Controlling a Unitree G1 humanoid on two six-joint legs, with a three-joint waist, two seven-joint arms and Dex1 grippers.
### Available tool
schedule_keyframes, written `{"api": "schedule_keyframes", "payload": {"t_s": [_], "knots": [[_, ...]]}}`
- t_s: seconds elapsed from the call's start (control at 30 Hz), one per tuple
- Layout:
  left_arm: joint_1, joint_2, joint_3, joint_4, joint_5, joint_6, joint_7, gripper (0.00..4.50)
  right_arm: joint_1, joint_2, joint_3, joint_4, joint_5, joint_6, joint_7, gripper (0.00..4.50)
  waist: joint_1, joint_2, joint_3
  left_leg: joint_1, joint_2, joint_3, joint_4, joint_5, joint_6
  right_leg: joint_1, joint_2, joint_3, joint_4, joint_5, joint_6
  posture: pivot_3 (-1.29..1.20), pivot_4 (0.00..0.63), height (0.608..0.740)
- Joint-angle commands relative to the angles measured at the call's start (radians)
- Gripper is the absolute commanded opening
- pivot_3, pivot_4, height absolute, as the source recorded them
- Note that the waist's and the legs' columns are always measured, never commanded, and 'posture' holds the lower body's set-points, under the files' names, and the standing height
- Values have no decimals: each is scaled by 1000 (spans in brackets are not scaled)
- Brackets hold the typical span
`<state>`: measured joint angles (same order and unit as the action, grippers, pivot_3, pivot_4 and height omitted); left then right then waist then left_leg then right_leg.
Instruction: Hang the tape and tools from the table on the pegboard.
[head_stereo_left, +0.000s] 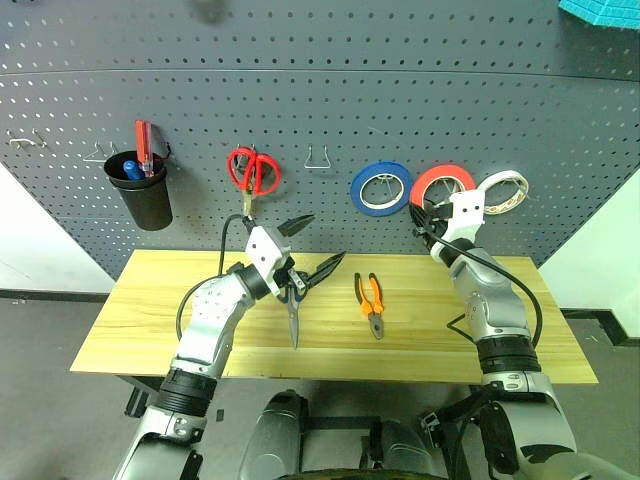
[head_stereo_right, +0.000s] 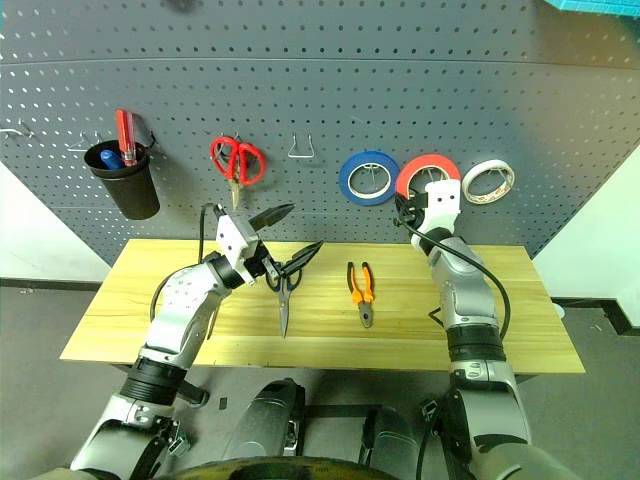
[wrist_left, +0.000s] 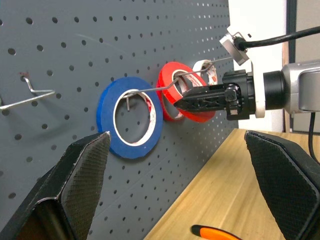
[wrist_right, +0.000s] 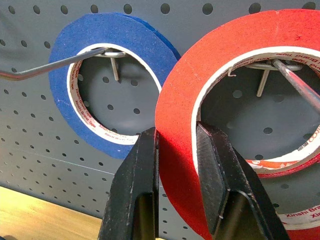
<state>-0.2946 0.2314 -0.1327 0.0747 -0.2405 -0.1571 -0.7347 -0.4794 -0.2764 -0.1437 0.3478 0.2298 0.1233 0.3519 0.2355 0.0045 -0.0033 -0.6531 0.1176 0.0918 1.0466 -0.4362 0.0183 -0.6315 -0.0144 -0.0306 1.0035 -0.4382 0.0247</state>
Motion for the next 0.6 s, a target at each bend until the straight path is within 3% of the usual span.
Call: {"api": "schedule_keyframes", "payload": {"t_s": [0.03,0.33,0.6], "knots": [[-5,1,12,-43,-10,-3,5,4500,-12,-1,-11,-12,8,16,-2,1699,0,0,0,0,0,0,0,0,0,0,0,0,0,0,0,354,2,629],[-3,0,8,-44,-9,-2,3,4500,-1,-2,-4,-19,-14,18,-15,4478,0,0,0,0,0,0,0,0,0,0,0,0,1,0,0,350,0,629],[5,3,5,-55,-9,5,2,4500,50,-4,26,-140,10,107,28,4478,0,0,0,0,0,0,0,0,0,0,0,0,1,0,0,359,3,629]]}}
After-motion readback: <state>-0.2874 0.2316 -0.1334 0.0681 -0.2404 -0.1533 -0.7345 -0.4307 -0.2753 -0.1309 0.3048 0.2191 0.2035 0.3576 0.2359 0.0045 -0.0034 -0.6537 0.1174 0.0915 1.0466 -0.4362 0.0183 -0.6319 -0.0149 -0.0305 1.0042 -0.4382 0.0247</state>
